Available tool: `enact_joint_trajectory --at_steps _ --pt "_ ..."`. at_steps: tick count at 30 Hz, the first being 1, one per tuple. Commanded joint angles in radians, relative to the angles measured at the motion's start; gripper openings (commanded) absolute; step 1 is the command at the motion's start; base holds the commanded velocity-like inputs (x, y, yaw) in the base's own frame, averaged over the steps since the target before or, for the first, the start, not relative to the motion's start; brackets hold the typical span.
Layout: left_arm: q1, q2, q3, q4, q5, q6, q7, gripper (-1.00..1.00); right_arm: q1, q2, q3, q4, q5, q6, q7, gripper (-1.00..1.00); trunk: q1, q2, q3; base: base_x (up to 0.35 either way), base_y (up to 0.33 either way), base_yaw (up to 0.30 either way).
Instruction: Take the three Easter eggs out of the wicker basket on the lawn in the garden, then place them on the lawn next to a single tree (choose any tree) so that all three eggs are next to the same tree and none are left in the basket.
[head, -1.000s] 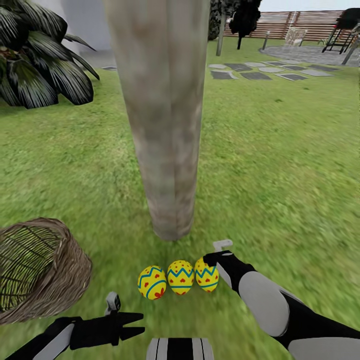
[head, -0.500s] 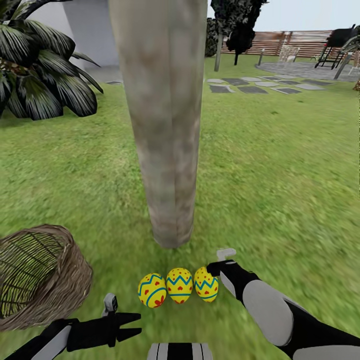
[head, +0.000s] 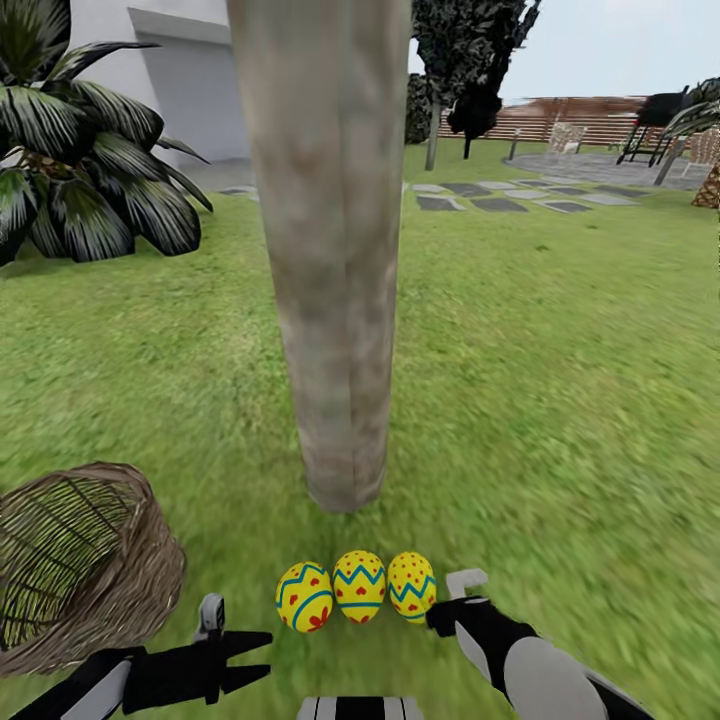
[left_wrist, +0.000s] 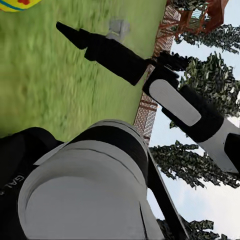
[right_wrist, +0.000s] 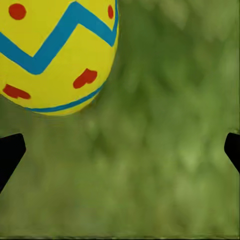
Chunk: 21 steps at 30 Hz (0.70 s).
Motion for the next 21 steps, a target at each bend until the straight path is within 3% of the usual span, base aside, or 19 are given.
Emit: enact_joint_trajectory --at_steps 1,7,12,21 --pt "-0.004 -0.002 -0.005 0.021 0.008 0.007 0.014 1.0 0.01 -0.001 -0.004 -0.001 0.007 0.005 -0.002 1.0 -0.001 0.0 0.003 0.0 0.0 0.0" --pt "-0.007 -0.016 -0.006 0.102 0.007 0.001 0.081 1.0 0.062 -0.003 -0.005 0.0 0.006 0.004 -0.007 1.0 -0.003 0.001 0.026 -0.065 0.0 0.0" --pt "-0.007 -0.028 -0.006 0.145 0.007 -0.058 0.087 1.0 0.08 -0.003 -0.005 0.0 0.006 0.0 -0.007 1.0 -0.008 0.006 0.045 -0.196 0.0 0.0" --pt "-0.006 -0.026 -0.012 0.153 0.008 -0.109 0.084 1.0 0.11 -0.013 -0.006 -0.001 0.007 -0.004 -0.005 1.0 -0.042 0.069 0.074 -0.012 0.0 0.0"
